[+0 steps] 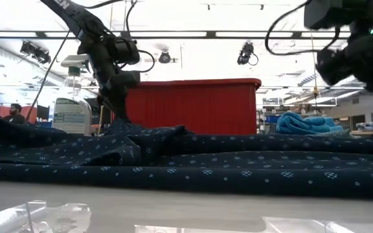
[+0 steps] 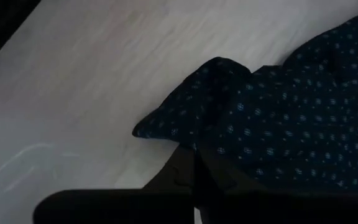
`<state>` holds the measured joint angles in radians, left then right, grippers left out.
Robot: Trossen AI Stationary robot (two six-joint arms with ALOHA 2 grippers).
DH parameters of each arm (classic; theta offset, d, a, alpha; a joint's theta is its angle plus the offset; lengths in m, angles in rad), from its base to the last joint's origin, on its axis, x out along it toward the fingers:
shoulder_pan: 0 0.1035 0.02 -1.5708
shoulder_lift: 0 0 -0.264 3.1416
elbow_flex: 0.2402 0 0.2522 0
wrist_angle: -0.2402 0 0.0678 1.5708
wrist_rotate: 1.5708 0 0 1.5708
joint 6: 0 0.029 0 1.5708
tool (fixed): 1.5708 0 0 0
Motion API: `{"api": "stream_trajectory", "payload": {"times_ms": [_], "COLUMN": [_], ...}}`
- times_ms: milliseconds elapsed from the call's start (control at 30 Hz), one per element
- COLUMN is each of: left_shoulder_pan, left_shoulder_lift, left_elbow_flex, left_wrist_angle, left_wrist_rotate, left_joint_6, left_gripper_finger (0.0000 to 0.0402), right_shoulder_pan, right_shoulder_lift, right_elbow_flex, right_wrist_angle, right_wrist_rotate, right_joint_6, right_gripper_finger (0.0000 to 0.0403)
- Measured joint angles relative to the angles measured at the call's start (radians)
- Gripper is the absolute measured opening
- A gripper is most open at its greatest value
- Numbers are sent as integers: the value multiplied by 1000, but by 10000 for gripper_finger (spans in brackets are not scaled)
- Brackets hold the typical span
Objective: Fold laundry
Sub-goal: Fold the dark blue polo shirt
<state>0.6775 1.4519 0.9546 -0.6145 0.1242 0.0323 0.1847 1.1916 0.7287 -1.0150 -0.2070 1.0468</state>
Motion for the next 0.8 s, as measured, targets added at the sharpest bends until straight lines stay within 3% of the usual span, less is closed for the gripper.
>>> {"api": "stream_trajectory", "payload": {"times_ms": [133,233,433,667,800], "left_shoulder_pan": [-4,-4,-4,-7,-8], "left_shoulder_lift": [1,1,1,2,2], "left_elbow_flex": [0,0,0,0,0], "left_wrist_angle": [9,12,12,5,10], "left_wrist_rotate": [0,0,0,0,-13], "left_joint_6": [-22,-30,-55,-84,-92], "left_gripper_finger": [1,0,0,0,0], "right_shoulder_pan": [30,68,111,-34,-135], "right_shoulder_lift": [-51,-93,-59,-42,-112], "right_elbow_flex": [60,60,-99,-183,-175], "right_wrist_angle": [-50,27,220,189,112], "right_wrist_rotate": [0,-25,-57,86,309], "right_joint_6": [-5,-4,-12,-43,119], "right_gripper_finger": [95,82,55,19,9]}}
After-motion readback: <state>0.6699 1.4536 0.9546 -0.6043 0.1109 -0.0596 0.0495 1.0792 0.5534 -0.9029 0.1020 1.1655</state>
